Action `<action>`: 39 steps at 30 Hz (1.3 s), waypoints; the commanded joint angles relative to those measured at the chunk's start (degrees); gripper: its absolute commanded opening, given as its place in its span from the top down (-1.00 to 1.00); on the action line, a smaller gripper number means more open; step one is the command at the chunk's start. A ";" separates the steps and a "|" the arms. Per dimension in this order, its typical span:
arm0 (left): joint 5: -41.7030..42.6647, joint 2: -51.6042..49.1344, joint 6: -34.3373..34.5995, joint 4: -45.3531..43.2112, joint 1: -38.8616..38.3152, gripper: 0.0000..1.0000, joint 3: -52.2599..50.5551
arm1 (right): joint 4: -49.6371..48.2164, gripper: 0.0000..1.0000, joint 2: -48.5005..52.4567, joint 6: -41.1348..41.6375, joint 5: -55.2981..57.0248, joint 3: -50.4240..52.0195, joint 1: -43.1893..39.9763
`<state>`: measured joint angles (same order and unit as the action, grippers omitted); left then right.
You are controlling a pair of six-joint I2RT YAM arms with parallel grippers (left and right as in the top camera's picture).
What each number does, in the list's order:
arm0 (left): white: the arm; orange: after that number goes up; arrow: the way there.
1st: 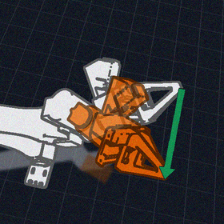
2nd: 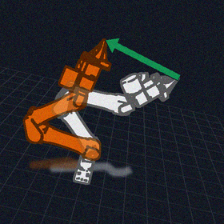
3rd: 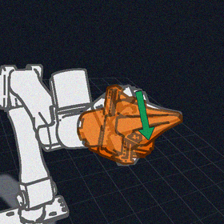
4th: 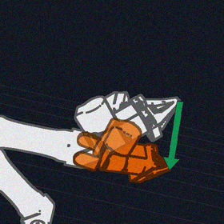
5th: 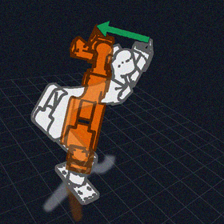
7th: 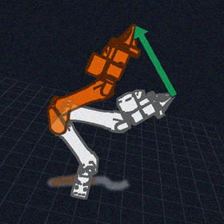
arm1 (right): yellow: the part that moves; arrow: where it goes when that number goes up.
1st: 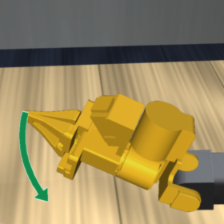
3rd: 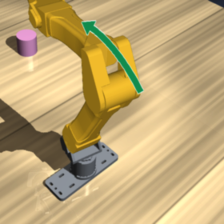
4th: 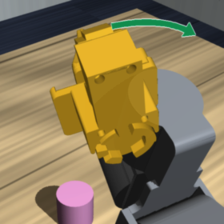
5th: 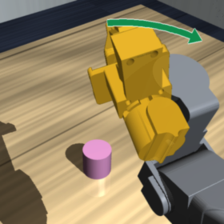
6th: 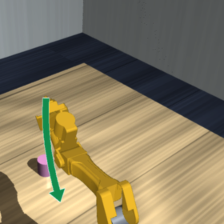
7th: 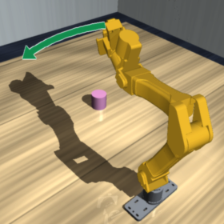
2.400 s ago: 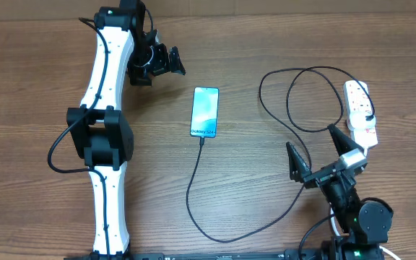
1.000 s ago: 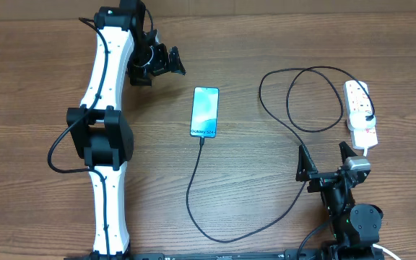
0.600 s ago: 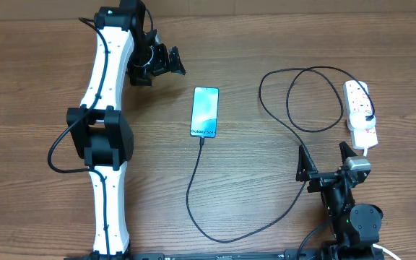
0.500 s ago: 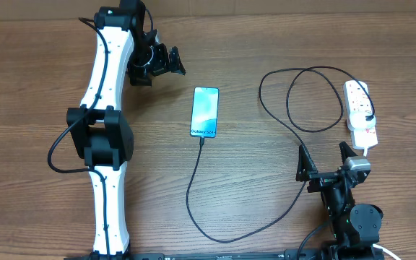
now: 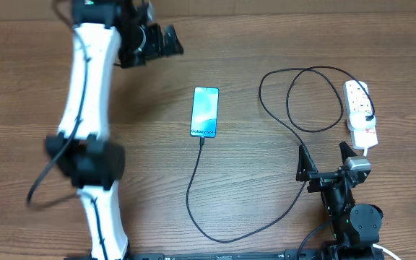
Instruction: Plug charger to phone and switch on socket
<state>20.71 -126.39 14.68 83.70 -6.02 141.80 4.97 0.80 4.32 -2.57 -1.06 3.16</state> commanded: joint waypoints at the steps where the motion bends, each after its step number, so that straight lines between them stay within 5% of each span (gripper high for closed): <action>1: -0.37 13.92 -0.33 0.04 -0.28 -0.99 0.76 | -0.31 -1.00 -0.63 0.35 0.39 0.61 0.42; 11: -0.35 35.34 -0.33 0.09 -0.28 -0.99 0.76 | -0.33 -1.00 -0.63 0.35 0.42 0.61 0.42; 19: -1.38 42.34 -1.01 1.40 -0.26 -1.00 -3.26 | -0.31 -1.00 -0.63 0.35 0.39 0.61 0.42; 26: -4.90 46.71 -0.98 -6.25 -0.28 -0.99 -25.40 | -0.31 -1.00 -0.63 0.35 0.39 0.61 0.42; 39: -7.58 58.86 -0.96 -48.68 -0.28 -1.00 -78.38 | -0.31 -1.00 -0.63 0.35 0.39 0.61 0.42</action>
<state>14.22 -72.03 14.57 41.41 -6.02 72.75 4.99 0.73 4.29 -2.57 -1.06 3.16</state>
